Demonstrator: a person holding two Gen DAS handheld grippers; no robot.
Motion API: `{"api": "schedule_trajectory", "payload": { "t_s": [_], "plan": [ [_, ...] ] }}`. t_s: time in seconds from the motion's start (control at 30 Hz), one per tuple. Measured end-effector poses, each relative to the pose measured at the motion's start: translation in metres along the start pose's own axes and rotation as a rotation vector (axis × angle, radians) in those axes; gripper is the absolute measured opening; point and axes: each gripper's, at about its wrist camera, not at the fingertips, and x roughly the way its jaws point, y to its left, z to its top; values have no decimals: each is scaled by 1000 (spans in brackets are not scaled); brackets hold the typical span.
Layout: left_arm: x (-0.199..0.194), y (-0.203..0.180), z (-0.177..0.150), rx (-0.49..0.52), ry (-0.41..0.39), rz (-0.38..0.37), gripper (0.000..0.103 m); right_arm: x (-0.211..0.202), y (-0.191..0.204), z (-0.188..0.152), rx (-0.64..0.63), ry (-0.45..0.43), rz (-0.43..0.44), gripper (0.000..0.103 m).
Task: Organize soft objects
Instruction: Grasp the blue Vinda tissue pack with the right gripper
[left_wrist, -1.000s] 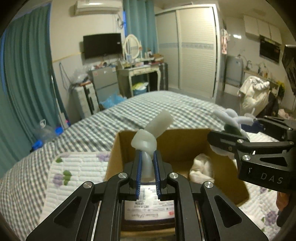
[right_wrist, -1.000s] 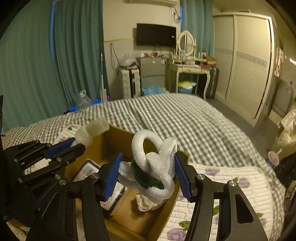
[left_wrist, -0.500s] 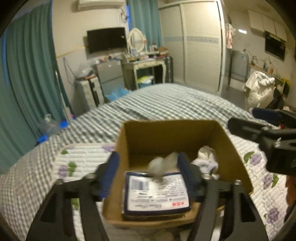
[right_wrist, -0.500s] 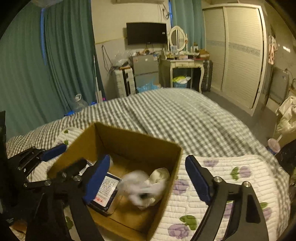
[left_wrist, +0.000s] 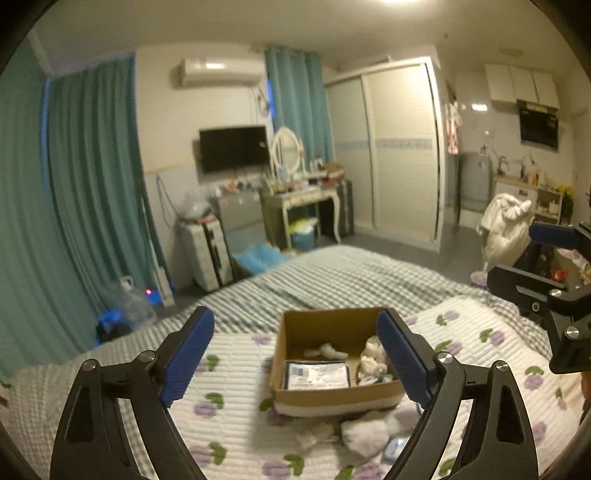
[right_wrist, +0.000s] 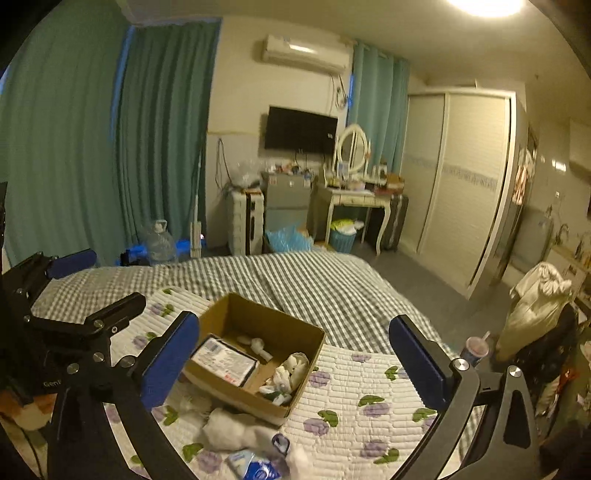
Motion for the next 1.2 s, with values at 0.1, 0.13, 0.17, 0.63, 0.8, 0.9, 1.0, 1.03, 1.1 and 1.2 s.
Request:
{"api": "schedule_trajectory", "payload": {
  "t_s": [0.1,0.13,0.17,0.63,0.8,0.9,1.0,1.03,1.1,1.2],
  "plan": [
    [-23,0,-9,13,12,-9,91,-31,10,-7,-9,-11,4,103],
    [-30,0,-15,24,18,2,91,-36,13,-10,-10,-11,6,103],
    [-32,0,-20,32,17,9,91,-42,15,-16,-12,-11,8,103],
    [-12,6,-137,-121,16,-6,91,11,46,-158,8,154,-1,103],
    [19,-3,-164,-83,125,-26,91,66,44,-208,84,277,17,103],
    [43,0,-181,-104,213,-28,91,100,41,-234,129,359,21,103],
    [62,9,-200,-158,272,-44,91,124,42,-249,130,420,22,102],
    [66,11,-204,-165,292,-41,91,135,42,-255,127,446,23,101],
    [75,13,-211,-157,328,-28,91,147,43,-262,133,482,37,93],
    [78,10,-216,-135,339,-21,91,153,45,-268,137,483,47,83]
  ]
}}
